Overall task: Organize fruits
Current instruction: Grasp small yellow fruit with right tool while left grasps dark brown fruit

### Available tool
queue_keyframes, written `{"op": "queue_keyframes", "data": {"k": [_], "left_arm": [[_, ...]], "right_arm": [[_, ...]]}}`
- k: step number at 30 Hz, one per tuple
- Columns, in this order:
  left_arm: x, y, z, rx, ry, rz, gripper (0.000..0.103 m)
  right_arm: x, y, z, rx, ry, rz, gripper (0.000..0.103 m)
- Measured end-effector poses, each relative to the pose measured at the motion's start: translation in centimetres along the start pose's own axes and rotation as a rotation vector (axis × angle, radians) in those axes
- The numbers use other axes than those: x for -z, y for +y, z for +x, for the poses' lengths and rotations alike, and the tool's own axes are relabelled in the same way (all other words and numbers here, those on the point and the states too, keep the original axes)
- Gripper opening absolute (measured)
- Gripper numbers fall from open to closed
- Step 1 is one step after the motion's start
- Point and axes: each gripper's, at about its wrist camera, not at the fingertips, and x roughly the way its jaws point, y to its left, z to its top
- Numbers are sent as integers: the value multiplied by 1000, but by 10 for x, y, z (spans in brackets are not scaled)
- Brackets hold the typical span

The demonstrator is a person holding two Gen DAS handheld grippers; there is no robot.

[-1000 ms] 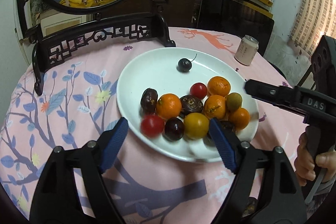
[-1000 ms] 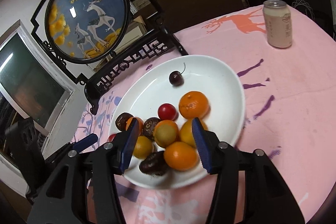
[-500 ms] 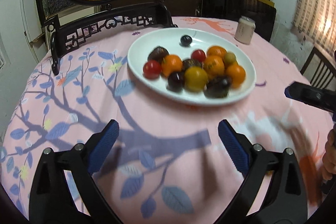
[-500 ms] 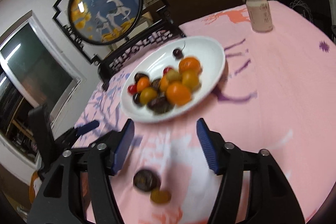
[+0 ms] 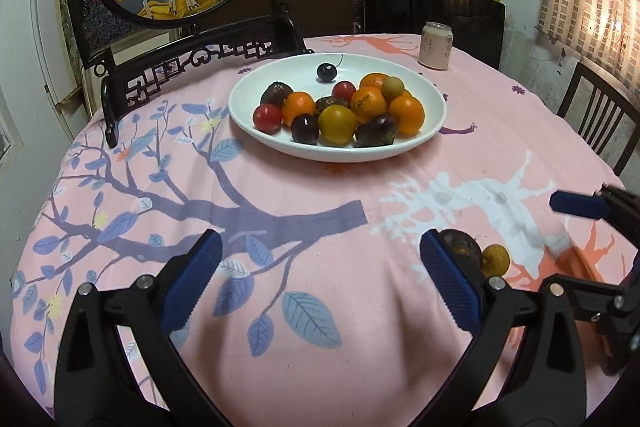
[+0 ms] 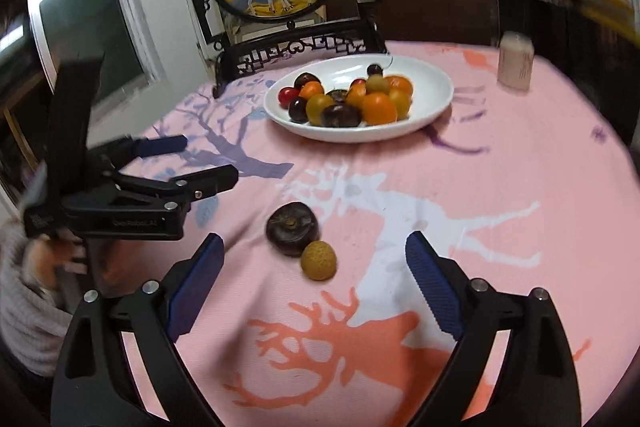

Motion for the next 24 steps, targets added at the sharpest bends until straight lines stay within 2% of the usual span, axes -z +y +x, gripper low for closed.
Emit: {"op": "queue_keyframes", "data": {"k": [3, 5, 7, 13, 19, 23, 24], "left_arm": [[0, -1, 1, 4, 4, 5, 101], [1, -3, 1, -4, 10, 12, 101], [1, -3, 2, -15, 16, 14, 101], [0, 0, 4, -9, 24, 2, 101], [2, -10, 2, -10, 20, 56, 101], [3, -15, 4, -25, 27, 80, 101], [3, -15, 5, -24, 29, 80, 101]], "right_arm": [[3, 2, 7, -17, 37, -10, 92], [5, 2, 11, -21, 52, -15, 87], [6, 4, 13, -12, 63, -24, 78], [8, 5, 19, -12, 83, -27, 71], [9, 8, 26, -29, 108, -28, 62], [6, 11, 36, -37, 138, -39, 53], [5, 10, 38, -30, 141, -36, 45]]}}
